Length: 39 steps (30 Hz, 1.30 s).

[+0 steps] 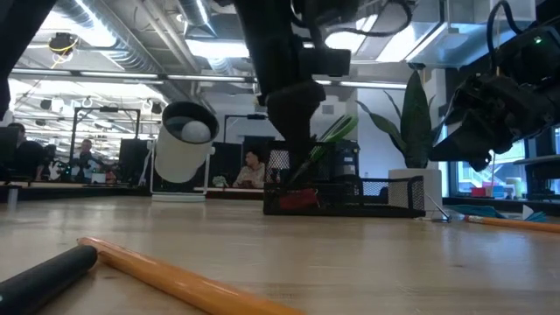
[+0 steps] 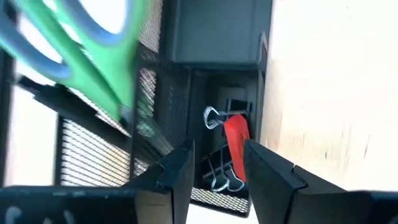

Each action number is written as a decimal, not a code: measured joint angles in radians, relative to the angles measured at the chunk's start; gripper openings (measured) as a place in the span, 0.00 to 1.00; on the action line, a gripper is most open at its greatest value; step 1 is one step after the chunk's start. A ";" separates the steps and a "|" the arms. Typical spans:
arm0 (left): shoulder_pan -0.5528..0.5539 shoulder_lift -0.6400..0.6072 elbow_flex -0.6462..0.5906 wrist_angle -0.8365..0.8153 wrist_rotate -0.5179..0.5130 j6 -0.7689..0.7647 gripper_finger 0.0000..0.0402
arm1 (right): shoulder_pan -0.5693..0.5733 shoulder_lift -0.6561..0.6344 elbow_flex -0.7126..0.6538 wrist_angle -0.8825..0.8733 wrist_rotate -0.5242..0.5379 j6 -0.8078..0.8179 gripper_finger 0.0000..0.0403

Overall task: Pick and place office supplies into organizer
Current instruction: Put the black binder clip in the desk organizer

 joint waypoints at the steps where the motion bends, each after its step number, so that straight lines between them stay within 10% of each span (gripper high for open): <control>1: -0.001 -0.006 0.000 -0.005 -0.004 0.001 0.32 | 0.000 0.000 0.000 0.008 -0.011 -0.015 0.13; 11: -0.033 -0.033 0.000 -0.138 -0.033 0.091 0.32 | 0.003 0.017 0.159 -0.082 -0.205 -0.184 0.13; 17: -0.006 -0.080 -0.016 -0.023 0.364 0.138 0.32 | 0.058 0.092 0.296 -0.211 -0.195 -0.279 0.13; 22: 0.000 -0.215 -0.179 0.165 0.371 0.101 0.32 | 0.149 0.192 0.366 -0.256 -0.188 -0.313 0.13; 39: -0.026 -0.769 -1.140 1.468 0.362 -0.014 0.32 | 0.436 0.633 0.594 -0.360 -0.095 -0.445 0.13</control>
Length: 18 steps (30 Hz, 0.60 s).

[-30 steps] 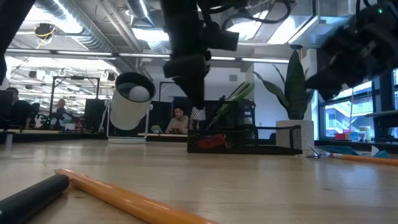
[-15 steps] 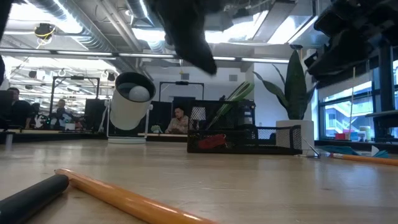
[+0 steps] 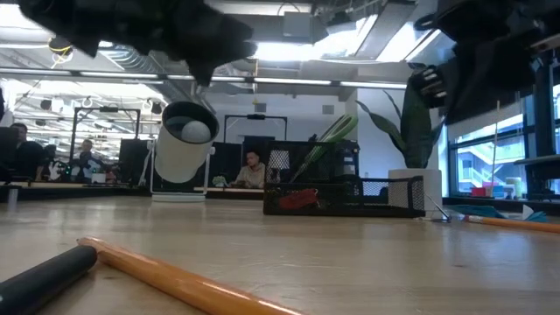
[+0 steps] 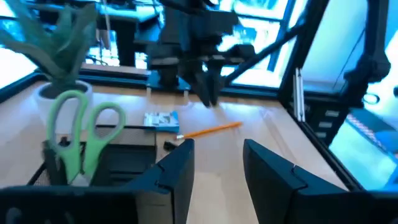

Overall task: Pick and place office supplies into organizer
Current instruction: Put the black binder clip in the desk organizer

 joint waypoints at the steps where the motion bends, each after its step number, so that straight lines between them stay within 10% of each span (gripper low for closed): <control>1: 0.000 -0.004 -0.025 0.030 -0.002 -0.010 0.32 | 0.004 0.034 0.023 -0.014 0.010 -0.014 0.13; 18: 0.002 -0.016 -0.082 0.058 -0.002 -0.021 0.32 | 0.001 0.288 0.268 -0.081 0.066 -0.041 0.13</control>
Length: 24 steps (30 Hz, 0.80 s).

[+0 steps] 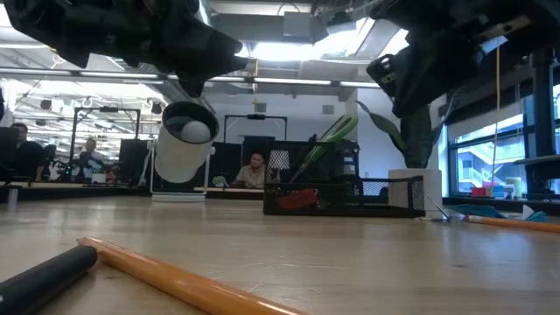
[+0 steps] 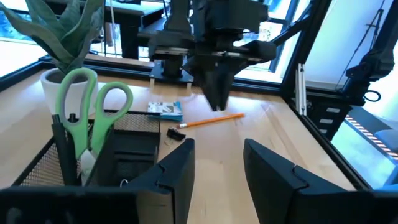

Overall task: Pick and place office supplies into organizer
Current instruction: Put the black binder clip in the desk organizer

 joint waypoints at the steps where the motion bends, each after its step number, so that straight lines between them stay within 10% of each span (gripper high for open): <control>1: 0.000 0.000 0.000 0.001 0.000 0.000 0.32 | 0.000 0.001 0.000 -0.004 -0.014 -0.018 0.13; 14: 0.000 0.000 0.000 -0.002 0.000 0.002 0.32 | 0.000 0.000 0.000 0.029 -0.026 0.027 0.13; 24: 0.000 0.000 0.000 -0.009 -0.057 0.003 0.32 | -0.001 0.001 -0.001 0.002 -0.009 0.013 0.35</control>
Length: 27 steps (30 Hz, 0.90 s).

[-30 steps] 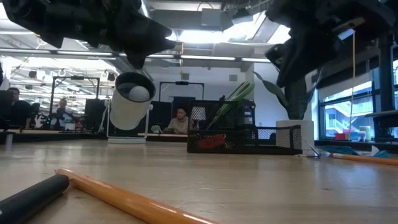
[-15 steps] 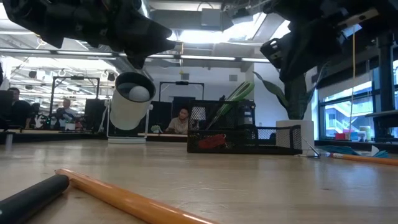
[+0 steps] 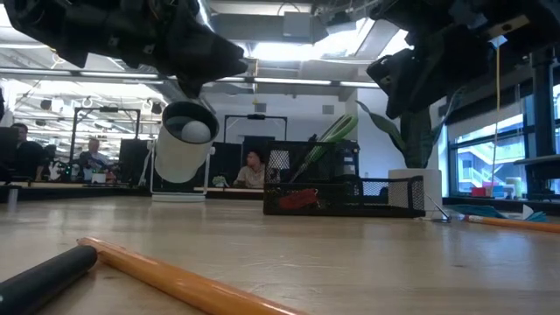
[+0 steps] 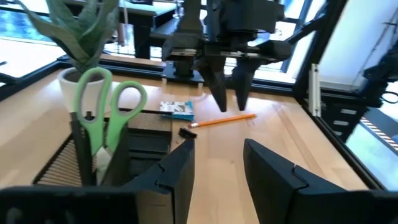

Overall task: Pick and place office supplies into organizer
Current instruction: Put the black binder clip in the desk organizer

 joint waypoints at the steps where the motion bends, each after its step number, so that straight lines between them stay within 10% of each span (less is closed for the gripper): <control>1: 0.000 0.000 0.000 0.000 -0.011 0.000 0.32 | 0.000 0.000 0.000 0.008 0.000 -0.012 0.37; 11: 0.000 0.000 0.000 -0.008 -0.087 0.000 0.32 | 0.000 0.000 0.000 0.098 0.018 0.078 0.40; 27: 0.000 0.001 0.001 -0.027 -0.091 0.000 0.32 | -0.021 0.029 -0.004 -0.133 0.022 -0.409 0.40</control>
